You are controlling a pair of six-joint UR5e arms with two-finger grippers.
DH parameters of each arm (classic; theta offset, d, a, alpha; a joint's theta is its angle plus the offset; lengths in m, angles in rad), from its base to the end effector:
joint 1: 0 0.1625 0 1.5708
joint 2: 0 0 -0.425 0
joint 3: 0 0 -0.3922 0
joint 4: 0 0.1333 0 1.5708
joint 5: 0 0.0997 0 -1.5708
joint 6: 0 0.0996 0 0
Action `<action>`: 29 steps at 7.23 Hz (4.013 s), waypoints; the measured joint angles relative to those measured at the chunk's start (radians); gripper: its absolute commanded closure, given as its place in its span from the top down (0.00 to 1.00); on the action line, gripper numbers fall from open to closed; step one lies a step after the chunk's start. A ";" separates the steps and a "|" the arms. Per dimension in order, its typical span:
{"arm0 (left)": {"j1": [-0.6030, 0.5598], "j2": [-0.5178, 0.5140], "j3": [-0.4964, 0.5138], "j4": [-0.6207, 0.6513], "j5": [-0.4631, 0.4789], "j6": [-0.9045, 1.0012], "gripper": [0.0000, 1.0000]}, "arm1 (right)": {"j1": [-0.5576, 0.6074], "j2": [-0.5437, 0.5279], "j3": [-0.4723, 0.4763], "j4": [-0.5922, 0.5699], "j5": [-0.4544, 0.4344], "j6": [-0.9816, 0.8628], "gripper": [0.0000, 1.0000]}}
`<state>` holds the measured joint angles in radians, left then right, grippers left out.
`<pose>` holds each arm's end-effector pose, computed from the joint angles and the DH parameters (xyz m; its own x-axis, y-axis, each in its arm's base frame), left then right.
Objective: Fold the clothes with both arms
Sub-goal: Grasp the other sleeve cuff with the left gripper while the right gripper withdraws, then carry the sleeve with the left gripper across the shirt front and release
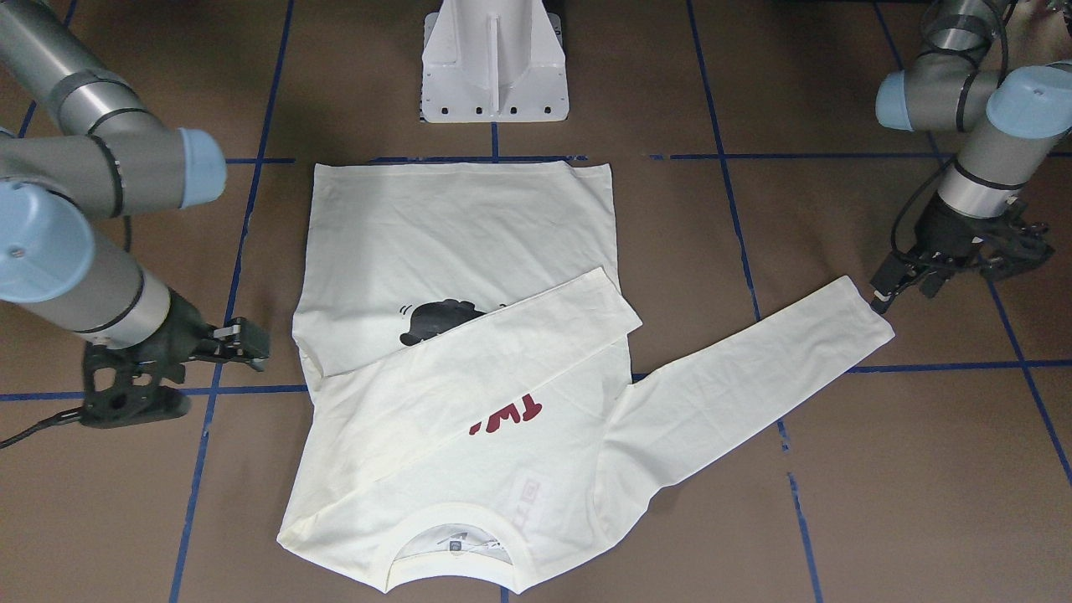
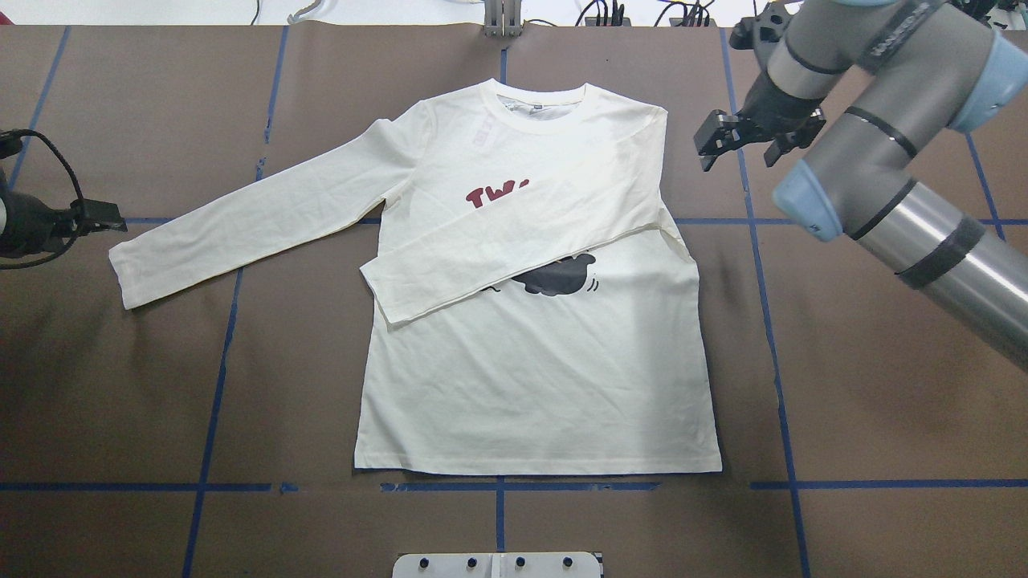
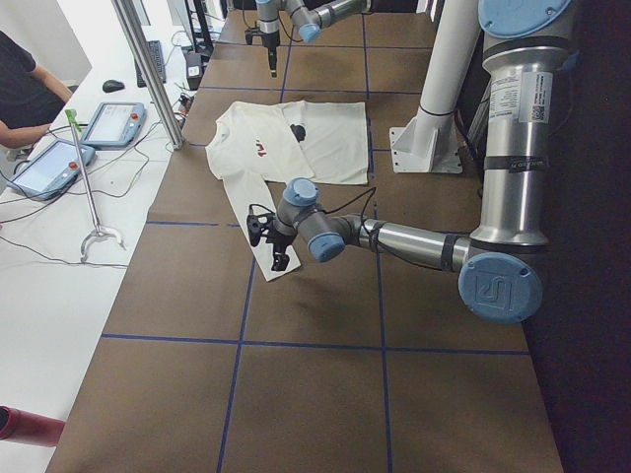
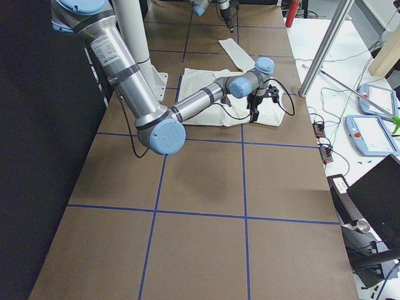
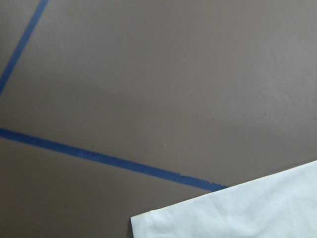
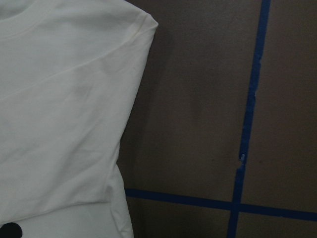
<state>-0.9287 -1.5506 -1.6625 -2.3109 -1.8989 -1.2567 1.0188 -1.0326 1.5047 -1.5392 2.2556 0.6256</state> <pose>0.2301 -0.4768 0.5520 0.5830 -0.2913 -0.7584 0.4605 0.8875 0.0132 -0.3029 -0.6258 0.3685 0.6738 -0.1033 0.7317 0.0798 0.9946 0.0669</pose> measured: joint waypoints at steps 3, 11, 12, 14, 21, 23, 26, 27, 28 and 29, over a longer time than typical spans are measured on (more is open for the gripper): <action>0.093 0.001 0.065 -0.037 0.097 -0.063 0.92 | 0.054 -0.066 0.004 0.002 0.038 -0.078 1.00; 0.106 -0.026 0.101 -0.035 0.109 -0.059 0.64 | 0.057 -0.074 0.010 0.003 0.041 -0.083 1.00; 0.107 -0.025 0.101 -0.035 0.109 -0.059 0.62 | 0.057 -0.073 0.011 0.004 0.041 -0.083 1.00; 0.109 -0.025 0.100 -0.034 0.108 -0.060 0.36 | 0.057 -0.075 0.014 0.003 0.041 -0.083 1.00; 0.112 -0.029 0.048 -0.014 0.097 -0.067 0.00 | 0.061 -0.095 0.029 0.004 0.045 -0.083 1.00; 0.112 -0.109 -0.022 0.125 0.097 -0.063 0.00 | 0.085 -0.179 0.101 0.006 0.051 -0.082 1.00; 0.105 -0.394 -0.092 0.464 0.095 -0.058 0.00 | 0.158 -0.384 0.262 0.015 0.052 -0.082 1.00; 0.102 -0.499 -0.122 0.572 0.073 -0.058 0.00 | 0.178 -0.438 0.290 0.017 0.049 -0.082 1.00; 0.100 -0.592 -0.145 0.636 0.033 -0.060 0.00 | 0.193 -0.473 0.306 0.017 0.049 -0.083 1.00; 0.100 -0.677 -0.154 0.661 -0.005 -0.065 0.00 | 0.201 -0.493 0.314 0.017 0.050 -0.082 1.00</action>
<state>-0.8287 -2.2281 -1.8165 -1.6504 -1.9037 -1.3218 1.2197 -1.5261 1.8190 -1.5218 2.3057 0.5434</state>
